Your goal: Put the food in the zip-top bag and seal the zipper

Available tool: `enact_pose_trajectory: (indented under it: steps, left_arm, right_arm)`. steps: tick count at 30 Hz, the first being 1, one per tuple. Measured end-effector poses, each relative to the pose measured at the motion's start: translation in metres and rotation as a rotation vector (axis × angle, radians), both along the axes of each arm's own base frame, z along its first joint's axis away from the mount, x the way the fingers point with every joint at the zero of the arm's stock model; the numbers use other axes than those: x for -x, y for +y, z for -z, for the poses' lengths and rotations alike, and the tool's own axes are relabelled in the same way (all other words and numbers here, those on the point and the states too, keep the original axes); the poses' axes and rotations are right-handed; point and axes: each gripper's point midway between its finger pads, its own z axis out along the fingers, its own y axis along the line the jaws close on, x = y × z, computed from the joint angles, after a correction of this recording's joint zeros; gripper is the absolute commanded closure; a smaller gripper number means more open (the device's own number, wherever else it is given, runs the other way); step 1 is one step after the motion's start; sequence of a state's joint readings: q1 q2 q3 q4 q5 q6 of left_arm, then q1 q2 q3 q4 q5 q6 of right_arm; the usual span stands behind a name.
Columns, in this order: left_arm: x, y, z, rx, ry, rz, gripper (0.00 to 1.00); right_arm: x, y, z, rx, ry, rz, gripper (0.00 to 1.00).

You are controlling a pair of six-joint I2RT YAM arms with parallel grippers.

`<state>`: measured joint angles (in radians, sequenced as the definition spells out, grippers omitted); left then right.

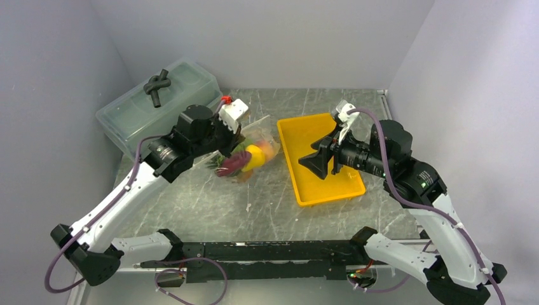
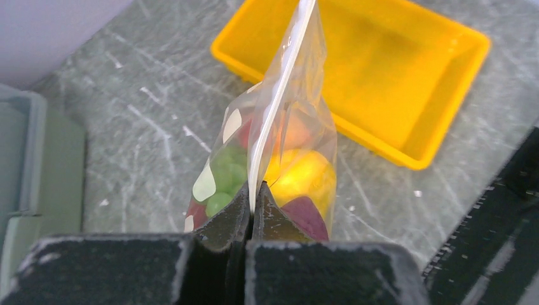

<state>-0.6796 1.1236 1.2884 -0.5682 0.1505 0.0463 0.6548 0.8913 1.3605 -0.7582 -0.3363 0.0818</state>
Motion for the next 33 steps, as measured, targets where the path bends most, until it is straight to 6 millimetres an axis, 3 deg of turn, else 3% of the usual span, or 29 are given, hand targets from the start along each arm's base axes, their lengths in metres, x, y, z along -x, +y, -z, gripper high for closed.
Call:
enact_pose_trajectory:
  steps: [7,13,18,26,29,33]
  left_arm:
    - [-0.037,0.01,0.028,-0.164,-0.037,-0.097,1.0]
    - [-0.064,0.02,0.03,-0.272,-0.139,-0.159,1.0]
    - [-0.101,0.02,0.04,-0.383,-0.21,-0.201,1.0]
    - [-0.16,0.029,0.098,-0.602,-0.226,-0.225,1.0]
    - [-0.164,0.027,0.109,-0.621,-0.22,-0.22,1.0]
    - [-0.155,0.006,0.107,-0.595,-0.236,-0.188,1.0]
  right_arm:
    - [0.005,-0.005,0.009,0.002,0.002,0.003,0.34]
    - [0.007,-0.006,0.024,0.009,0.02,0.007,0.33]
    - [0.009,-0.007,0.026,-0.002,0.019,0.009,0.33]
    - [0.014,-0.011,0.018,-0.03,-0.011,0.007,0.33]
    - [0.018,-0.013,0.016,-0.037,-0.021,0.008,0.32]
    - [0.021,-0.017,0.012,-0.047,-0.037,0.01,0.31]
